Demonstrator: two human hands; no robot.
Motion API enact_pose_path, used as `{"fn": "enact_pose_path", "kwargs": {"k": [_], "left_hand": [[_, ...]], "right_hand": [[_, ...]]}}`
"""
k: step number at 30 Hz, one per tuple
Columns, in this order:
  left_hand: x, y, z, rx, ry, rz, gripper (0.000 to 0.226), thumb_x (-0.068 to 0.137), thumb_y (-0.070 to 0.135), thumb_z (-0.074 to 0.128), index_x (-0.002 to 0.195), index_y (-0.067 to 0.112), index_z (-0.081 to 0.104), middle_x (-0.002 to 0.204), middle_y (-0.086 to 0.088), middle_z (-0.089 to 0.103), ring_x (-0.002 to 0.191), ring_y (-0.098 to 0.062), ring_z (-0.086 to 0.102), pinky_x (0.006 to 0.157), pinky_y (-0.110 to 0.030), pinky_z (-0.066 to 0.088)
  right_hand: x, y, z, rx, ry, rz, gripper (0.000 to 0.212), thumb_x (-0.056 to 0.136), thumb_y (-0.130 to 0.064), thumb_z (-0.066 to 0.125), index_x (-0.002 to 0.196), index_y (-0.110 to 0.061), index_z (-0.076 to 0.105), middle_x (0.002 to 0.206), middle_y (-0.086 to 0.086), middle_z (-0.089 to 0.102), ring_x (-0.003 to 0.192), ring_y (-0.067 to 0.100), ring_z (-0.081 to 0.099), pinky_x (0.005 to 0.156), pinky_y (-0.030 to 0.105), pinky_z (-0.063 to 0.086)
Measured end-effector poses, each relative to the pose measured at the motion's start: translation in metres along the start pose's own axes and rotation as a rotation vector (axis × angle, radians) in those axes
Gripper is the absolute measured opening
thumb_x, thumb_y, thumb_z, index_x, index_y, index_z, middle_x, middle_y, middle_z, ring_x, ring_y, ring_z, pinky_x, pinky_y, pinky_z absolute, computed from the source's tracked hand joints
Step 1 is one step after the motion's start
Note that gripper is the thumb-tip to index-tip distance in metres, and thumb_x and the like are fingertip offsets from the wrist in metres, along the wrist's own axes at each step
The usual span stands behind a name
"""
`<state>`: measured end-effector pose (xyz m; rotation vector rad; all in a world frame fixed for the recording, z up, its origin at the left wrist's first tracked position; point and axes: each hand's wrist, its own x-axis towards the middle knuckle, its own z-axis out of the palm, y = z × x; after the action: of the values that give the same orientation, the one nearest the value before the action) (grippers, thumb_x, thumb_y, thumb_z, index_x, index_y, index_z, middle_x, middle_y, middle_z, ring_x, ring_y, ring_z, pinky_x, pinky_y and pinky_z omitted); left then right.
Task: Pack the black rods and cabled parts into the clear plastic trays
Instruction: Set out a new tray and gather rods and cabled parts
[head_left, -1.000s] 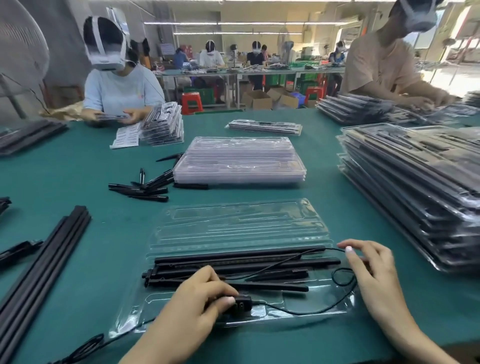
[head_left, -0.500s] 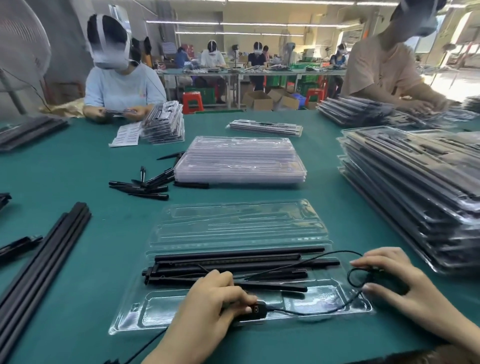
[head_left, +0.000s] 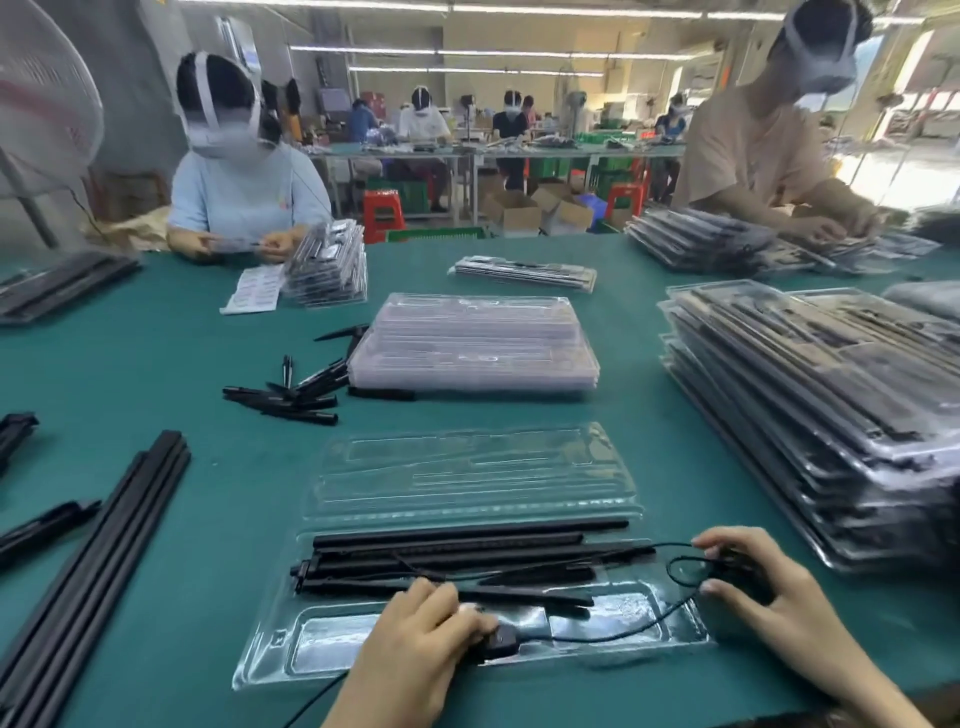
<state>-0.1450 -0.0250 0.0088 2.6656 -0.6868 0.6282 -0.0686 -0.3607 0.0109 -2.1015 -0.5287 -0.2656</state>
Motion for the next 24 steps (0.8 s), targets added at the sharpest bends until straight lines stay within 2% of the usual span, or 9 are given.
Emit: {"fn": "enact_pose_path", "kwargs": {"k": [2, 4, 7, 9, 11, 14, 18, 21, 24], "left_hand": [[0.004, 0.001, -0.005, -0.026, -0.027, -0.045, 0.031, 0.094, 0.028, 0.043, 0.086, 0.026, 0.072, 0.074, 0.007, 0.057, 0.075, -0.005, 0.039, 0.062, -0.021, 0.038], [0.01, 0.0, -0.008, -0.128, -0.029, -0.137, 0.019, 0.087, 0.022, 0.056, 0.1, 0.025, 0.07, 0.092, 0.007, 0.06, 0.087, -0.001, 0.044, 0.074, -0.021, 0.038], [0.026, 0.002, -0.011, -0.24, -0.099, -0.225, 0.034, 0.094, 0.027, 0.05, 0.127, 0.028, 0.055, 0.125, 0.017, 0.051, 0.117, 0.004, 0.041, 0.101, -0.017, 0.029], [0.037, 0.008, -0.006, -0.205, -0.168, -0.2, 0.043, 0.099, 0.035, 0.038, 0.142, 0.036, 0.033, 0.144, 0.028, 0.027, 0.138, 0.005, 0.017, 0.112, -0.013, 0.007], [0.043, 0.013, 0.004, -0.115, -0.269, -0.196, 0.049, 0.102, 0.042, 0.027, 0.148, 0.041, 0.011, 0.149, 0.032, 0.0, 0.142, 0.005, -0.011, 0.114, -0.018, -0.013], [0.046, 0.017, 0.015, 0.128, -0.301, -0.113, 0.05, 0.1, 0.048, 0.02, 0.149, 0.042, 0.01, 0.154, 0.025, -0.002, 0.145, -0.009, -0.01, 0.113, -0.04, -0.016], [0.047, 0.011, 0.024, 0.007, -0.469, -0.183, 0.053, 0.099, 0.056, 0.017, 0.146, 0.049, -0.006, 0.148, 0.029, -0.025, 0.136, -0.003, -0.035, 0.106, -0.045, -0.031], [0.047, 0.012, 0.018, 0.035, -0.468, -0.18, 0.053, 0.095, 0.062, 0.019, 0.145, 0.054, 0.003, 0.151, 0.029, -0.015, 0.143, -0.003, -0.019, 0.109, -0.045, -0.024], [0.046, 0.017, 0.013, 0.131, -0.564, -0.196, 0.053, 0.089, 0.071, 0.021, 0.135, 0.055, 0.039, 0.146, 0.023, 0.037, 0.135, -0.006, 0.039, 0.102, -0.047, 0.019]], "right_hand": [[-0.001, -0.001, -0.001, 0.047, 0.037, 0.02, 0.043, 0.066, -0.012, 0.074, 0.098, -0.038, 0.064, 0.092, -0.014, 0.065, 0.085, 0.003, 0.063, 0.084, 0.01, 0.045], [0.0, 0.001, -0.002, 0.034, 0.077, 0.009, 0.04, 0.065, -0.005, 0.075, 0.094, -0.03, 0.064, 0.087, -0.013, 0.065, 0.079, 0.002, 0.063, 0.079, 0.007, 0.044], [-0.002, -0.001, -0.002, 0.019, 0.134, -0.024, 0.04, 0.066, -0.004, 0.074, 0.098, -0.025, 0.06, 0.081, -0.012, 0.065, 0.074, 0.005, 0.062, 0.073, 0.014, 0.045], [0.002, -0.003, -0.005, 0.01, 0.124, -0.066, 0.039, 0.069, -0.006, 0.072, 0.102, -0.024, 0.059, 0.085, -0.012, 0.065, 0.077, 0.006, 0.063, 0.074, 0.018, 0.047], [0.008, -0.005, -0.009, -0.033, 0.1, -0.135, 0.036, 0.074, -0.003, 0.072, 0.103, -0.022, 0.06, 0.091, -0.012, 0.064, 0.085, 0.006, 0.063, 0.079, 0.019, 0.048], [0.019, -0.011, -0.018, -0.175, 0.008, -0.28, 0.01, 0.086, -0.014, 0.066, 0.096, -0.018, 0.065, 0.096, -0.015, 0.061, 0.093, 0.008, 0.06, 0.084, 0.019, 0.046], [0.028, -0.014, -0.032, -0.483, -0.116, -0.438, 0.014, 0.094, -0.031, 0.051, 0.093, -0.022, 0.063, 0.099, -0.021, 0.06, 0.097, 0.005, 0.055, 0.082, 0.025, 0.042], [0.028, -0.01, -0.036, -0.535, -0.183, -0.469, 0.016, 0.098, -0.037, 0.047, 0.097, -0.028, 0.06, 0.1, -0.023, 0.058, 0.095, 0.0, 0.055, 0.079, 0.02, 0.042], [0.021, -0.012, -0.034, -0.308, -0.134, -0.226, 0.02, 0.09, -0.035, 0.064, 0.108, -0.039, 0.058, 0.091, -0.019, 0.063, 0.075, 0.002, 0.061, 0.068, 0.015, 0.045]]}}
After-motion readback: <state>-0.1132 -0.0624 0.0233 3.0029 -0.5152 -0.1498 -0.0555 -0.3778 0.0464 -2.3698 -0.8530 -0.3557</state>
